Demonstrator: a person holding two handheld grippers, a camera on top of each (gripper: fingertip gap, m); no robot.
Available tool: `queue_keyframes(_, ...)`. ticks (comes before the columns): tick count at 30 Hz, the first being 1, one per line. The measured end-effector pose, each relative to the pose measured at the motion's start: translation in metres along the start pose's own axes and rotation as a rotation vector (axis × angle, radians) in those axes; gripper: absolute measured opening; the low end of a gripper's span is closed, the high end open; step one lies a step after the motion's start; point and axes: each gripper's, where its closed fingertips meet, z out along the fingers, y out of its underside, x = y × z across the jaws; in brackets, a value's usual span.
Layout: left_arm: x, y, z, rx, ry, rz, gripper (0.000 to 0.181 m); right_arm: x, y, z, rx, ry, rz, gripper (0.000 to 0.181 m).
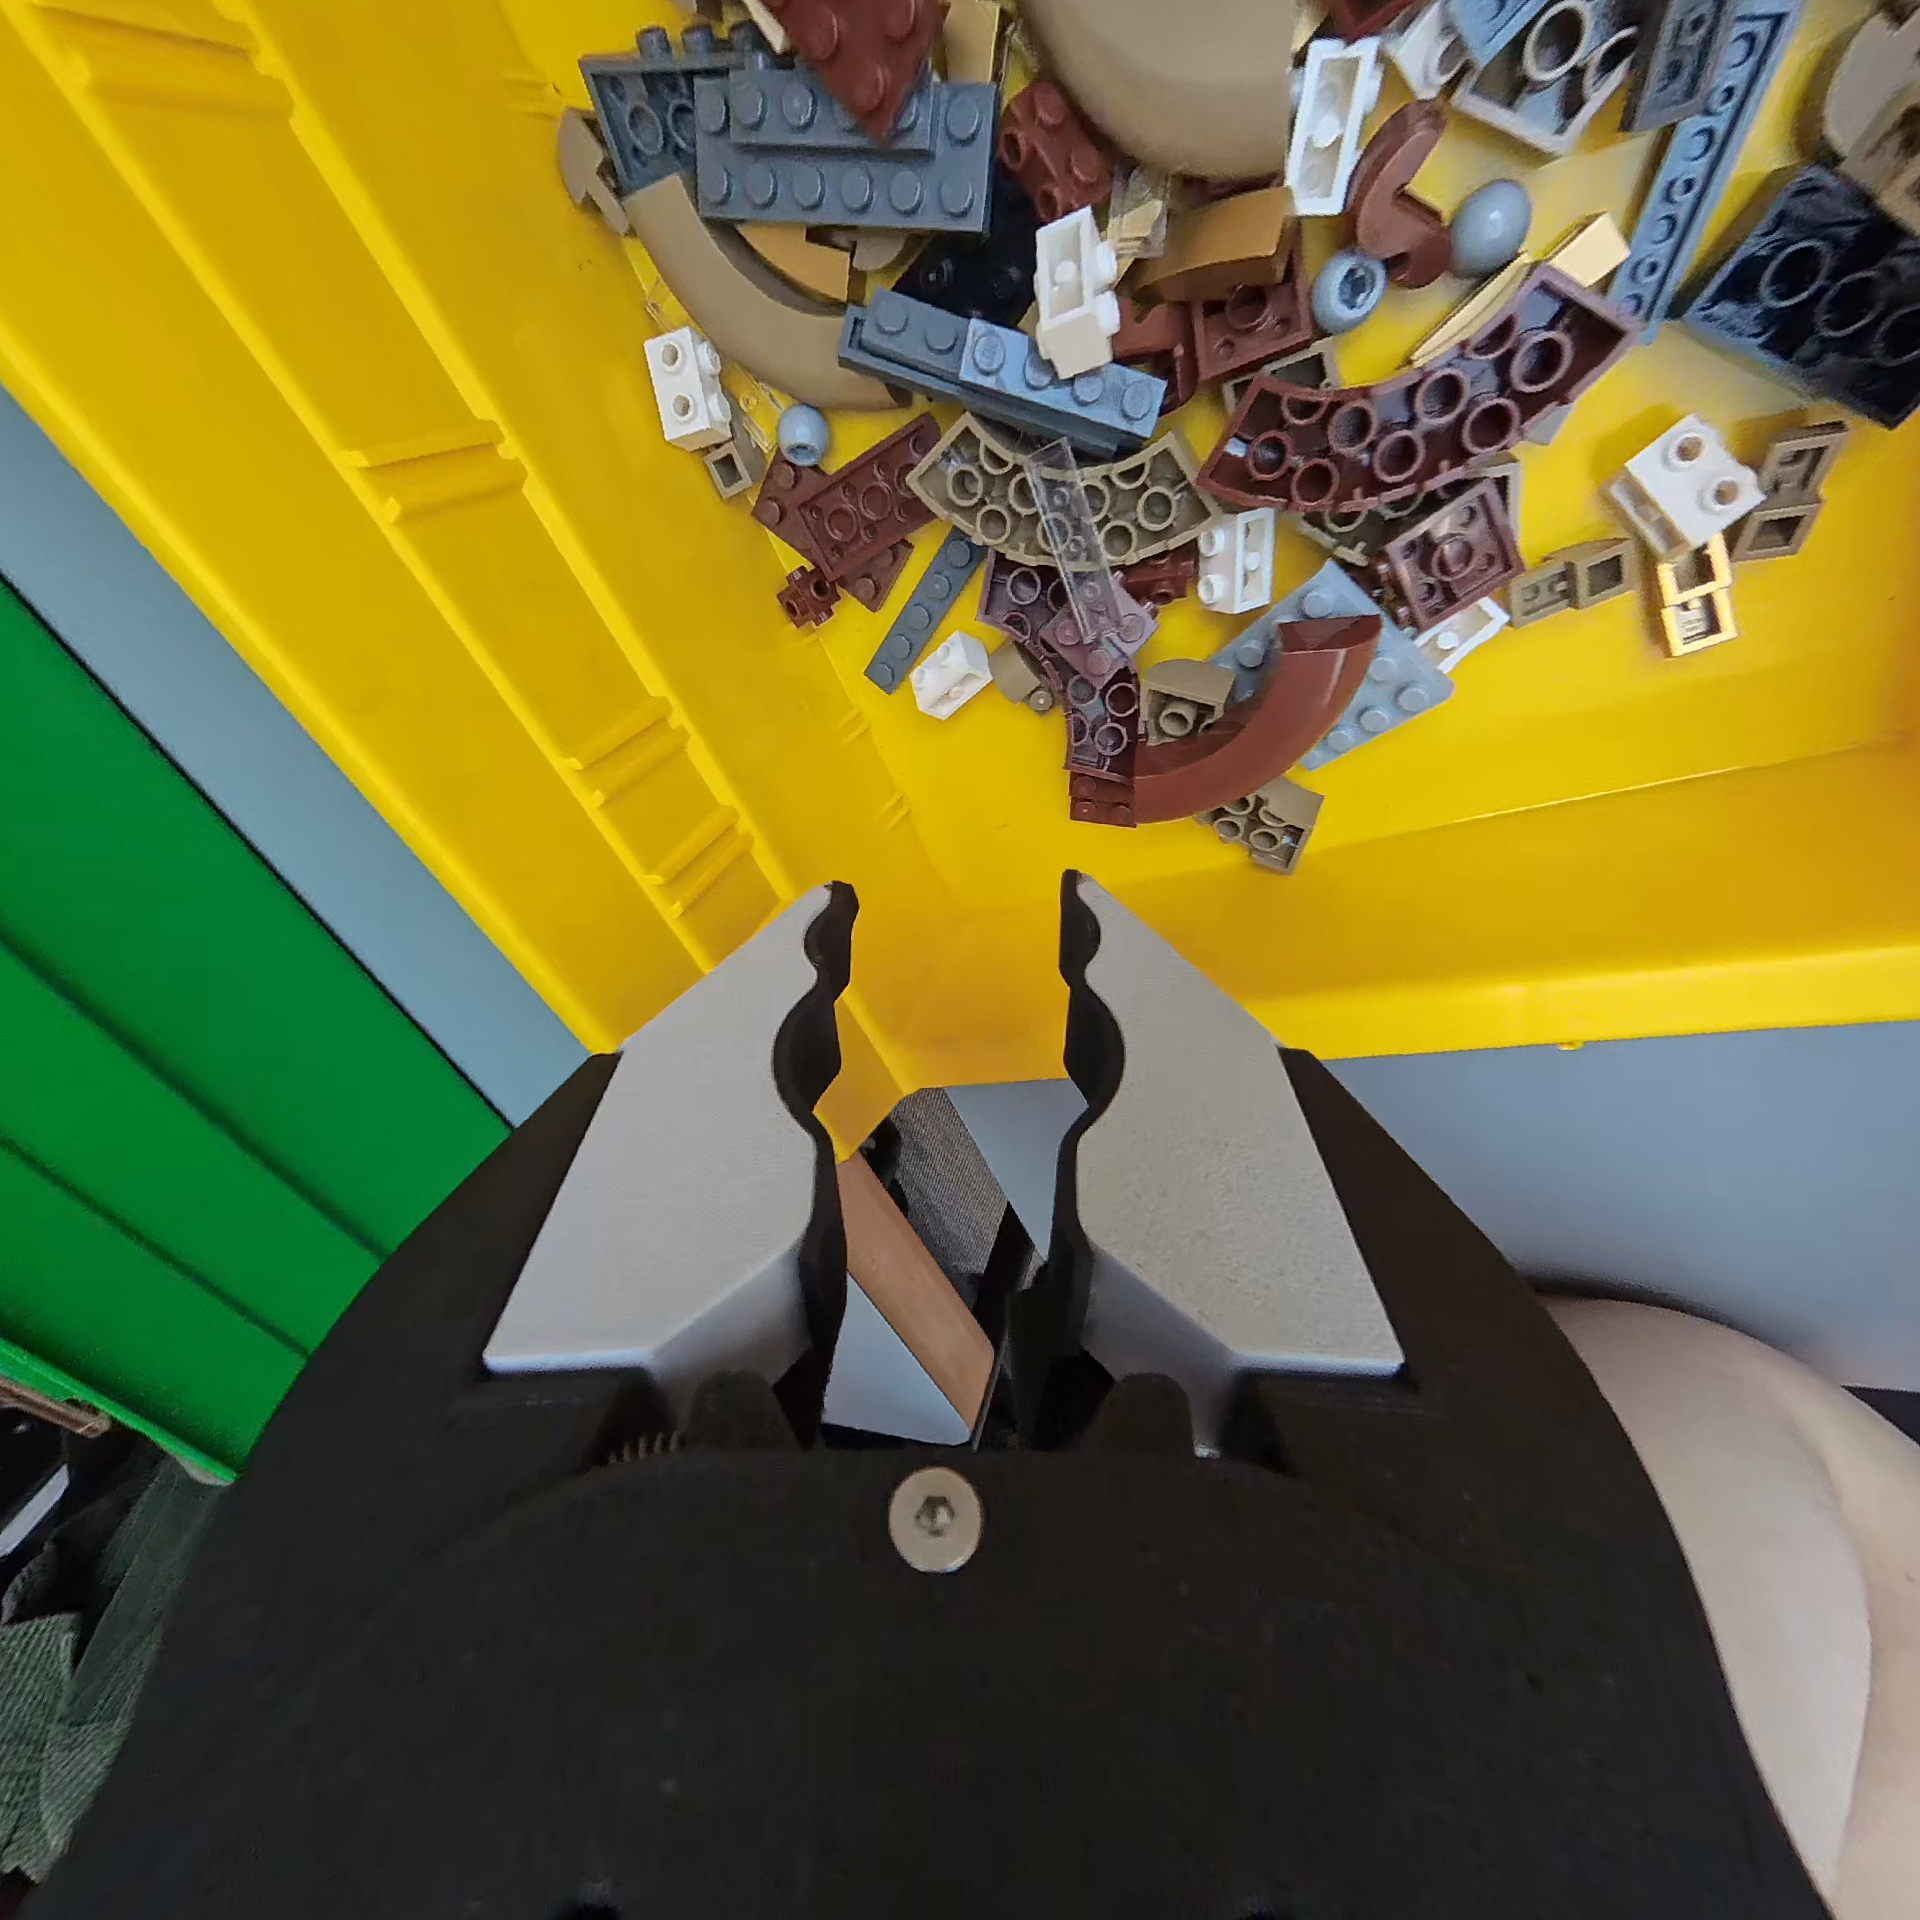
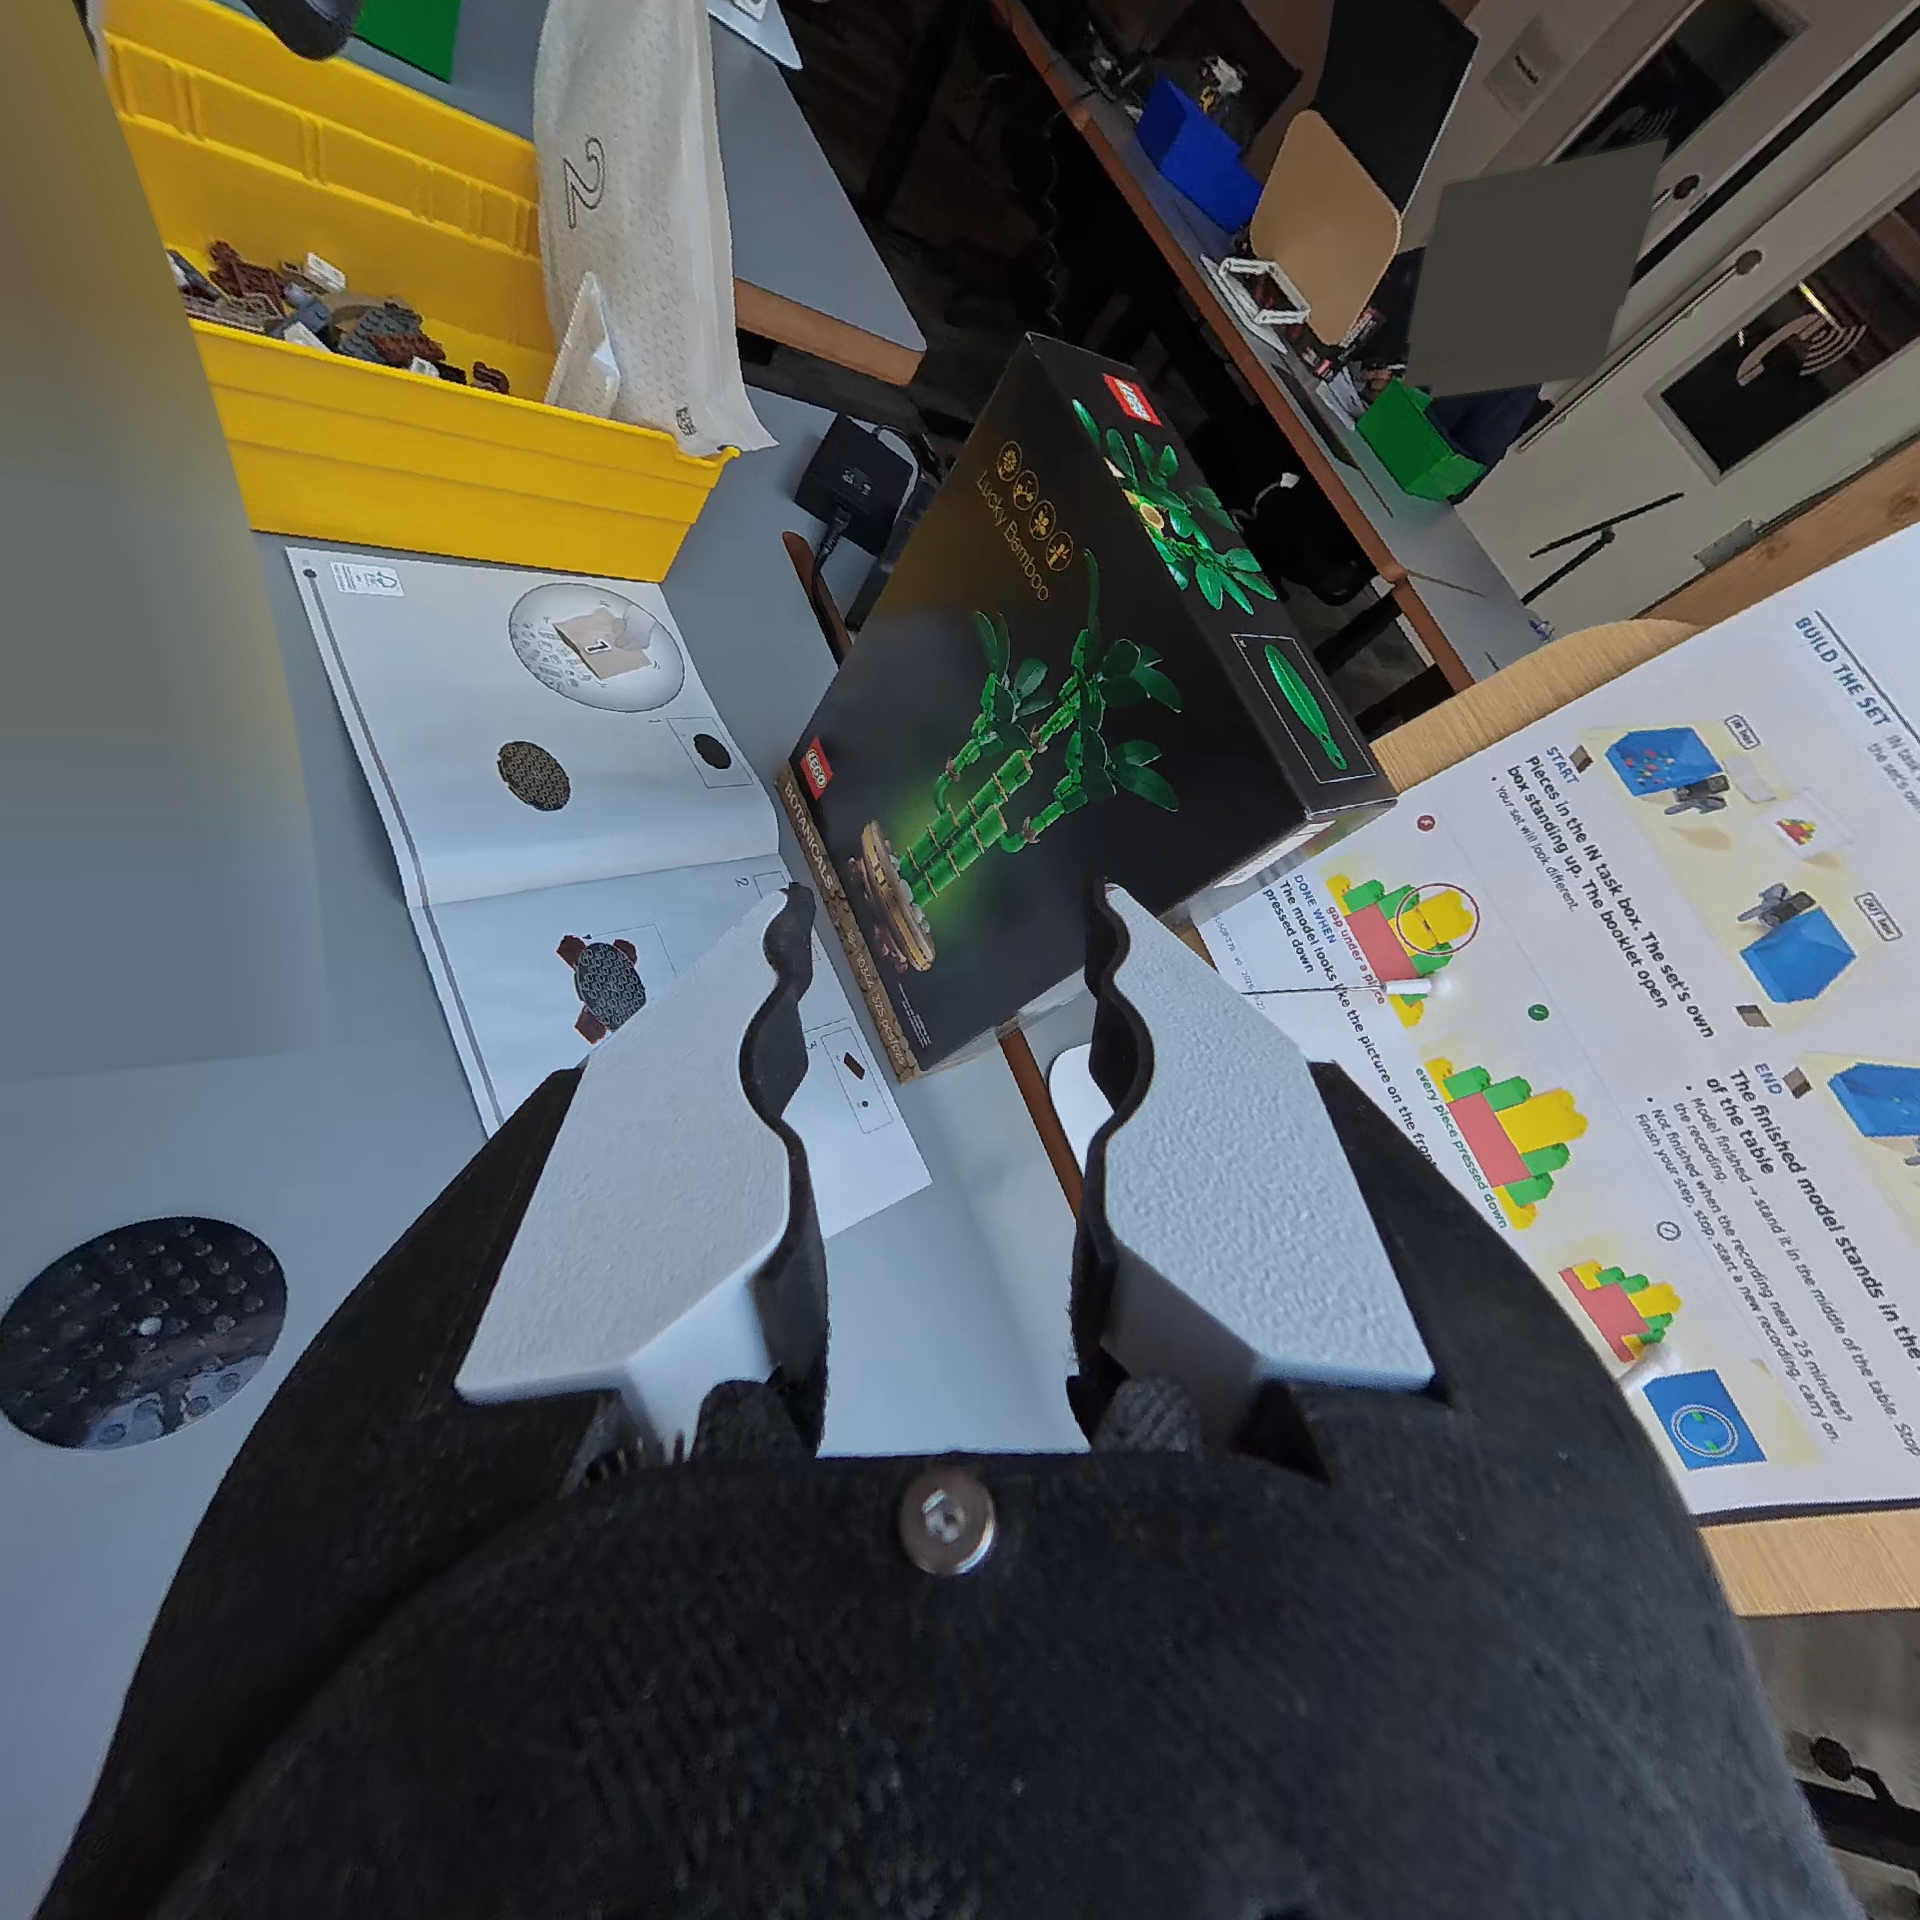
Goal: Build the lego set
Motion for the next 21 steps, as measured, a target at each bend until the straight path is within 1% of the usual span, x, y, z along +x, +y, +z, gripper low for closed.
queue_keyframes(1,-0.002,0.002,0.005,-0.021,0.0,0.005,0.039,-0.002,-0.001,0.002,0.001,-0.009,-0.002,0.053)
queue_keyframes(3,-0.004,0.005,0.011,-0.062,-0.007,0.015,0.039,-0.009,-0.003,0.008,-0.003,-0.036,-0.006,0.053)
queue_keyframes(5,-0.004,0.005,0.013,-0.066,-0.008,0.029,0.038,-0.015,-0.001,0.014,-0.029,-0.047,-0.022,0.053)
queue_keyframes(7,0.001,0.002,0.015,-0.051,0.028,0.051,0.034,-0.02,0.001,0.019,-0.056,-0.051,-0.045,0.054)
queue_keyframes(10,0.006,0.002,0.019,-0.045,0.08,0.067,0.037,-0.028,0.001,0.023,-0.083,-0.065,-0.074,0.054)
queue_keyframes(13,0.015,0.002,0.022,-0.029,0.145,0.088,0.038,-0.034,-0.001,0.025,-0.079,-0.082,-0.081,0.054)
queue_keyframes(18,0.021,-0.001,0.027,-0.002,0.214,0.115,0.04,-0.033,0.001,0.026,-0.089,-0.085,-0.076,0.054)
queue_keyframes(21,0.023,0.0,0.031,-0.011,0.247,0.112,0.041,-0.033,0.002,0.025,-0.087,-0.086,-0.073,0.054)
